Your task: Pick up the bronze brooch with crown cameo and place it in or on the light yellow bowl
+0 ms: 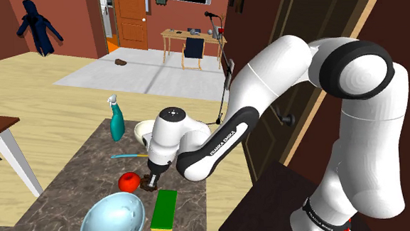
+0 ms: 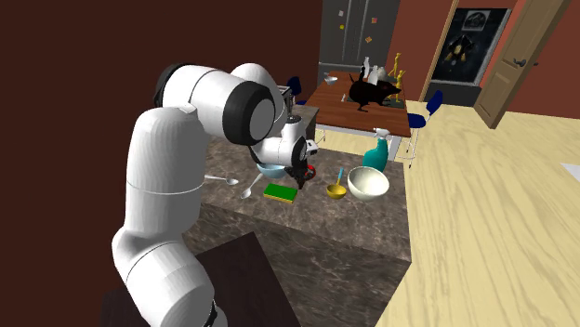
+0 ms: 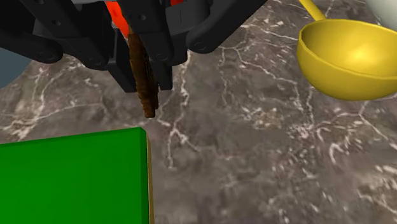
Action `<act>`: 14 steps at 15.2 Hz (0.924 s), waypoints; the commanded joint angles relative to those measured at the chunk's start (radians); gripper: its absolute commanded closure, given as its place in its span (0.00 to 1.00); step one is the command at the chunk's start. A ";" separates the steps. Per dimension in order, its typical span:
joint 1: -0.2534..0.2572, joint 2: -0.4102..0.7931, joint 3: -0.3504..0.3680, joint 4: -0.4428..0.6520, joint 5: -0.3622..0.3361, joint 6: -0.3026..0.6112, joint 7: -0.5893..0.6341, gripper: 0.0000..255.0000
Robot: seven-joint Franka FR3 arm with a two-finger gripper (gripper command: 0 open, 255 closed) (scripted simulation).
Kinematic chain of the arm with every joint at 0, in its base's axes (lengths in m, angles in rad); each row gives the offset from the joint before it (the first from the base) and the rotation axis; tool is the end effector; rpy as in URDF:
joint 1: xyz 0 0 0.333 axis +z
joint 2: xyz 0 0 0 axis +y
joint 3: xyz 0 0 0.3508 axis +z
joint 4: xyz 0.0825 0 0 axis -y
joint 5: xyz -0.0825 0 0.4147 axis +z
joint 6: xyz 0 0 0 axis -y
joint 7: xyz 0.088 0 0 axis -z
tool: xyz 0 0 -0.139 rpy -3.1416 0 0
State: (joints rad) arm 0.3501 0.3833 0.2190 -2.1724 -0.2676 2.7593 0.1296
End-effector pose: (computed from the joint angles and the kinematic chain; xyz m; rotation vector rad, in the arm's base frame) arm 0.5183 0.3410 0.2148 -2.9281 -0.9914 -0.3444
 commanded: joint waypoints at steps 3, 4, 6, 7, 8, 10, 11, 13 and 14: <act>0.000 0.000 0.000 0.000 0.000 0.000 0.000 1.00; 0.000 0.000 0.000 0.000 0.000 0.000 0.000 1.00; 0.000 0.000 0.000 0.000 0.000 0.000 0.000 1.00; 0.000 0.000 0.000 0.000 0.000 0.000 0.000 1.00; -0.004 -0.011 0.005 -0.001 0.007 -0.010 -0.005 1.00; -0.012 -0.033 0.016 -0.001 0.021 -0.032 -0.016 1.00; -0.015 -0.044 0.020 -0.001 0.027 -0.042 -0.022 1.00; -0.022 -0.066 0.030 0.000 0.041 -0.064 -0.033 1.00; -0.025 -0.076 0.034 0.001 0.048 -0.075 -0.038 1.00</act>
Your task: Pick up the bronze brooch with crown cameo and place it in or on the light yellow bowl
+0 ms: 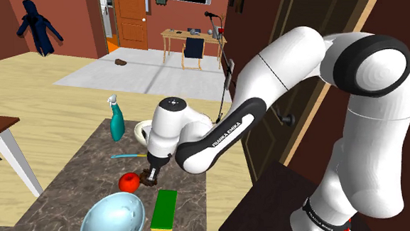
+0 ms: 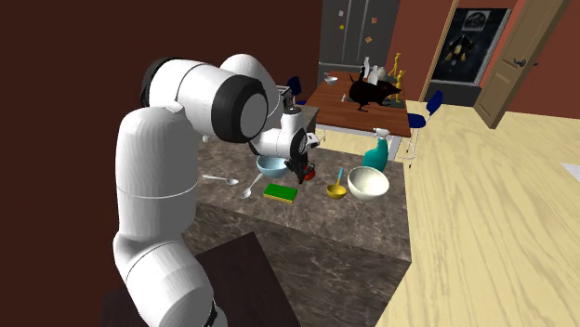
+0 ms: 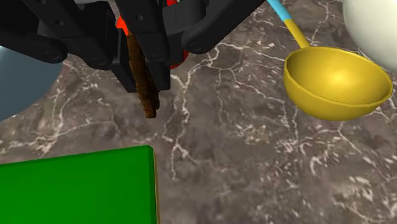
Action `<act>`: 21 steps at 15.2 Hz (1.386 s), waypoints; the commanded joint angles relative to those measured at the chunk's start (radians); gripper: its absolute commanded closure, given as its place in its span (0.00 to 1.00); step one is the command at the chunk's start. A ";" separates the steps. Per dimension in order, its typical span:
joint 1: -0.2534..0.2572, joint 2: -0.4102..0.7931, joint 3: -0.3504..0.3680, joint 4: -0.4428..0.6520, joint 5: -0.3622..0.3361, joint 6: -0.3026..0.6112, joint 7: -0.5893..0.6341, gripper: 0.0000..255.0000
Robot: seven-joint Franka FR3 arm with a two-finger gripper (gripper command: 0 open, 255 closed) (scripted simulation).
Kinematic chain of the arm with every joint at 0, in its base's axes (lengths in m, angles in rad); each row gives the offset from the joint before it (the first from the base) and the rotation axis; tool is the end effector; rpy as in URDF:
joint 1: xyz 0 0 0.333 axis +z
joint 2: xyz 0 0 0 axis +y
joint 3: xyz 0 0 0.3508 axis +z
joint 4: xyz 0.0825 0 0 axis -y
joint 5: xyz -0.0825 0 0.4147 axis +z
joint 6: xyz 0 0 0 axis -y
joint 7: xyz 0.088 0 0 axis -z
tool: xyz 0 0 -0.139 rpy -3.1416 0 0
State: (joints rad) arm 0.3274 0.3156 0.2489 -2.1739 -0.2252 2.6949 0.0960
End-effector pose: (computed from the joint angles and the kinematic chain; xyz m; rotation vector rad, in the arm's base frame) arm 0.5176 0.3405 0.2491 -2.9282 -0.9911 -0.3450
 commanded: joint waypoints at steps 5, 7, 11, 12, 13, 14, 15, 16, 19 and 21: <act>-0.016 -0.059 0.022 0.009 0.040 -0.067 -0.031 1.00; -0.020 -0.079 0.028 0.014 0.054 -0.090 -0.041 1.00; -0.027 -0.116 0.038 0.026 0.078 -0.136 -0.059 1.00; -0.028 -0.125 0.040 0.029 0.084 -0.148 -0.064 1.00; -0.029 -0.133 0.042 0.033 0.090 -0.160 -0.068 1.00; -0.030 -0.142 0.043 0.037 0.096 -0.172 -0.072 1.00; -0.032 -0.150 0.045 0.041 0.101 -0.184 -0.076 1.00; -0.033 -0.158 0.046 0.045 0.106 -0.196 -0.080 1.00; -0.035 -0.182 0.050 0.060 0.121 -0.233 -0.091 1.00; -0.036 -0.196 0.051 0.071 0.130 -0.257 -0.097 1.00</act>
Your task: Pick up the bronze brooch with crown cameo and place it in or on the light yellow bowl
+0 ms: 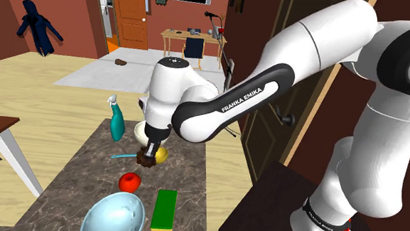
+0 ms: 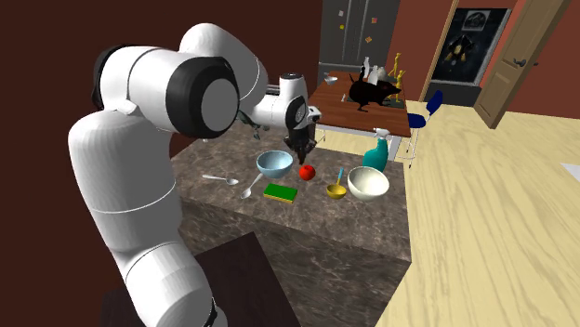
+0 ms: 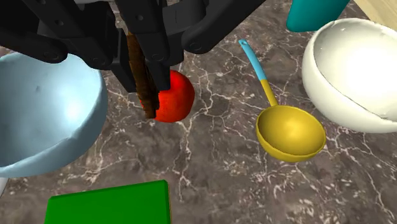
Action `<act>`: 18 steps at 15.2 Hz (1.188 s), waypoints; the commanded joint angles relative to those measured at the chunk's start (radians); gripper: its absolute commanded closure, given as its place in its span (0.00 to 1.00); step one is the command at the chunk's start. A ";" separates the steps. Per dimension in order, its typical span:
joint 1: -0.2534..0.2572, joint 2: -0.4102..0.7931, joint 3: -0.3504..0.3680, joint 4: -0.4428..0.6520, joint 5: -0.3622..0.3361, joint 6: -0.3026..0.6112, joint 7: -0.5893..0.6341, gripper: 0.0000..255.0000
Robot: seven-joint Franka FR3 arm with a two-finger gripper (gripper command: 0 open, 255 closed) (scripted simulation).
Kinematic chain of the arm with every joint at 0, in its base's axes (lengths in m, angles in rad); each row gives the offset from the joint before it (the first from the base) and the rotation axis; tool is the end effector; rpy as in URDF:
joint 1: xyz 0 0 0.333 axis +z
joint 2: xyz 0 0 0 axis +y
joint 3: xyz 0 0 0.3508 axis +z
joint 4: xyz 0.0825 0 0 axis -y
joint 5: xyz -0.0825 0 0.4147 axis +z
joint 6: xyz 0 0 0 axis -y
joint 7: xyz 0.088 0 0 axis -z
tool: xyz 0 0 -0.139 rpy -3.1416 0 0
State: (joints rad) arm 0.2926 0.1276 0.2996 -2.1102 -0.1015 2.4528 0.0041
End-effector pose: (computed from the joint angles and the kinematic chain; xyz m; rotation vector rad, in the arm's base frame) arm 0.5161 0.3415 0.3652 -2.9283 -0.9913 -0.3451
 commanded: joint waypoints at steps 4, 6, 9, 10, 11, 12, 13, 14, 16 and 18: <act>-0.004 -0.035 0.003 0.032 0.022 -0.065 -0.017 1.00; -0.015 -0.026 -0.006 0.052 0.027 -0.076 -0.042 1.00; -0.049 0.015 -0.031 0.109 0.036 -0.092 -0.110 1.00; -0.061 0.030 -0.039 0.131 0.038 -0.098 -0.132 1.00; -0.072 0.046 -0.046 0.154 0.041 -0.105 -0.154 1.00; -0.082 0.063 -0.054 0.178 0.043 -0.112 -0.175 1.00; -0.093 0.080 -0.061 0.203 0.046 -0.120 -0.195 1.00; -0.104 0.098 -0.067 0.230 0.048 -0.129 -0.215 1.00; -0.124 0.137 -0.080 0.287 0.052 -0.149 -0.254 1.00; -0.144 0.179 -0.092 0.350 0.056 -0.171 -0.291 1.00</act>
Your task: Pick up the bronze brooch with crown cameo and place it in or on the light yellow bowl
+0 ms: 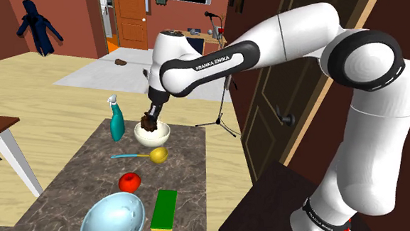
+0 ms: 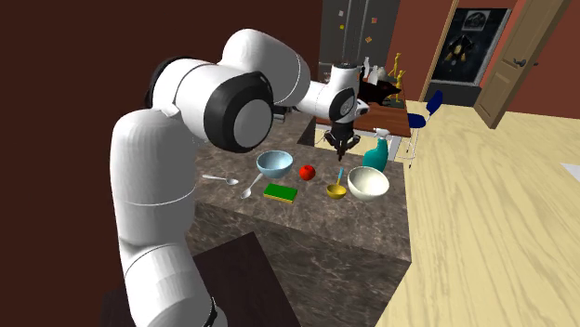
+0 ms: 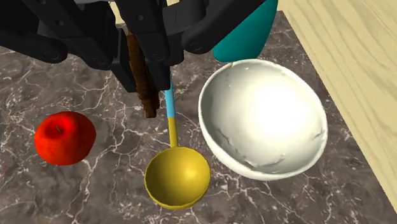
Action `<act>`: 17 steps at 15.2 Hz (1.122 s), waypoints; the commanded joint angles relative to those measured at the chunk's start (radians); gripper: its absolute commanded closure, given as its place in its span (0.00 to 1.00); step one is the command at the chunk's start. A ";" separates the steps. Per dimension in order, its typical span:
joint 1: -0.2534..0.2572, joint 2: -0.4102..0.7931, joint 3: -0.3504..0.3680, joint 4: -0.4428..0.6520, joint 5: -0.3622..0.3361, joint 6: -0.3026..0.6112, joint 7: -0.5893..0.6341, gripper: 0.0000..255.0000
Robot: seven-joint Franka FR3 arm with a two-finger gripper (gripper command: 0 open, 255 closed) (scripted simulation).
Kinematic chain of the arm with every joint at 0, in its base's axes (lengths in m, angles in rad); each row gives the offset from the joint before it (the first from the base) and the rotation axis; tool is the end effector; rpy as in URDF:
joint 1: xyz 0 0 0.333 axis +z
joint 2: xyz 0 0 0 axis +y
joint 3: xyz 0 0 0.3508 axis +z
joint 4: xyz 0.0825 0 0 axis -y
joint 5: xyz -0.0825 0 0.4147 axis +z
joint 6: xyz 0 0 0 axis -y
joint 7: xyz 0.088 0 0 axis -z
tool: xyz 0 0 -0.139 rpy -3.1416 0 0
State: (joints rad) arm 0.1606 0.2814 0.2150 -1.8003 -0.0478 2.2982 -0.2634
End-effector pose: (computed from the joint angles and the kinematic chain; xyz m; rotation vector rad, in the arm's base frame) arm 0.6501 0.2434 0.4035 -2.9282 -0.9898 -0.3445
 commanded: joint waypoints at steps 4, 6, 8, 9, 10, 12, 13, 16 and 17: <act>-0.051 0.119 -0.026 0.187 0.008 -0.070 -0.093 1.00; -0.068 0.173 -0.034 0.272 0.010 -0.103 -0.125 1.00; -0.085 0.232 -0.042 0.368 0.012 -0.141 -0.155 1.00; -0.089 0.250 -0.044 0.398 0.012 -0.154 -0.163 1.00; -0.089 0.253 -0.044 0.389 0.011 -0.142 -0.163 1.00; -0.089 0.260 -0.045 0.372 0.010 -0.118 -0.164 1.00; -0.089 0.263 -0.045 0.364 0.010 -0.107 -0.164 1.00; -0.089 0.276 -0.047 0.343 0.008 -0.073 -0.164 1.00; -0.089 0.280 -0.047 0.337 0.007 -0.062 -0.164 1.00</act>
State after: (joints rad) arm 0.0724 0.5577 0.1686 -1.4539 -0.0400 2.2216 -0.4259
